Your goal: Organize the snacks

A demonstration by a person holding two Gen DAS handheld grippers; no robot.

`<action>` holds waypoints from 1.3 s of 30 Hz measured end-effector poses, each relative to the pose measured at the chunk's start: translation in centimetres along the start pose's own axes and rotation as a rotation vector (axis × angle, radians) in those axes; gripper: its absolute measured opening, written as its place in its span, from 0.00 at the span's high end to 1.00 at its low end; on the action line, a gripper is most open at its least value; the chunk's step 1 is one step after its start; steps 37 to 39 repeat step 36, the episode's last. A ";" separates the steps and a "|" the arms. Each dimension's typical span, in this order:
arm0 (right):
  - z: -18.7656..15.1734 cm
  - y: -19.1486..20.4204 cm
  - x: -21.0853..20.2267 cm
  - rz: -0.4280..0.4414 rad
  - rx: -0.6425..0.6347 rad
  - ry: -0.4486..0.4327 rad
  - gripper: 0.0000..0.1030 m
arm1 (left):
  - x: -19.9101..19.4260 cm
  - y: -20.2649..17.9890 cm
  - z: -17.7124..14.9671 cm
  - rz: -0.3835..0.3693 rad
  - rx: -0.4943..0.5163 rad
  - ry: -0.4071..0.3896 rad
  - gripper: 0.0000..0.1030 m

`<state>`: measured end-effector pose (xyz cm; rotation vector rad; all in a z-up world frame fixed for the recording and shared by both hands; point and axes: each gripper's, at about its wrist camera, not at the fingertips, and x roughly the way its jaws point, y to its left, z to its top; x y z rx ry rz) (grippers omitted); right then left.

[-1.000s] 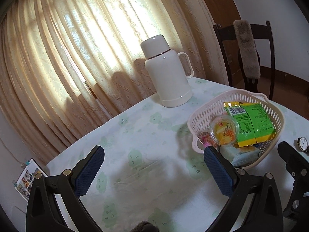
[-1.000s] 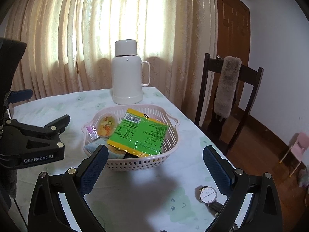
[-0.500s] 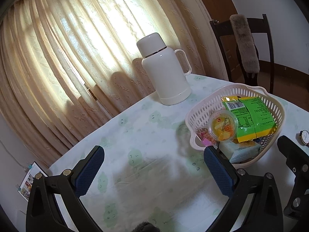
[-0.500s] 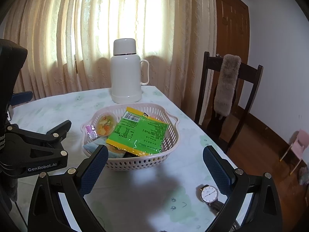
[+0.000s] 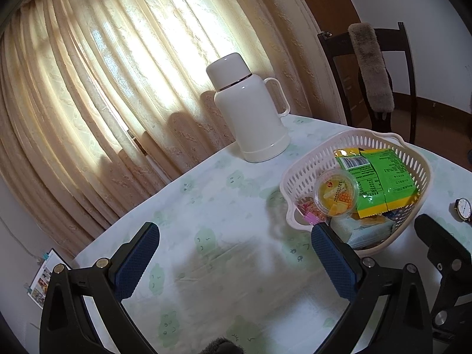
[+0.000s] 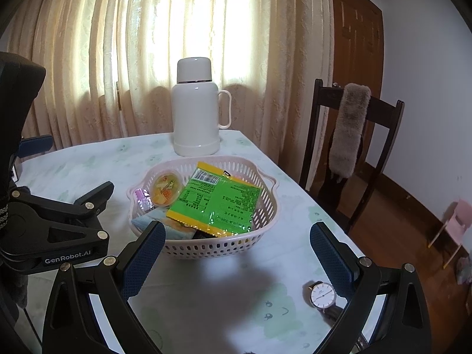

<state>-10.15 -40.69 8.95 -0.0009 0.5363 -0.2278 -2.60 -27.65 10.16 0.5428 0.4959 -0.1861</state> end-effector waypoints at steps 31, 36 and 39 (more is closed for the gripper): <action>-0.1 0.3 0.0 0.005 -0.011 0.000 0.04 | -0.5 -0.1 -0.1 -0.016 0.012 -0.023 0.00; -0.1 0.4 0.0 0.006 -0.009 -0.001 0.04 | -0.8 0.0 -0.1 -0.015 0.011 -0.030 0.00; -0.1 0.4 0.0 0.006 -0.009 -0.001 0.04 | -0.8 0.0 -0.1 -0.015 0.011 -0.030 0.00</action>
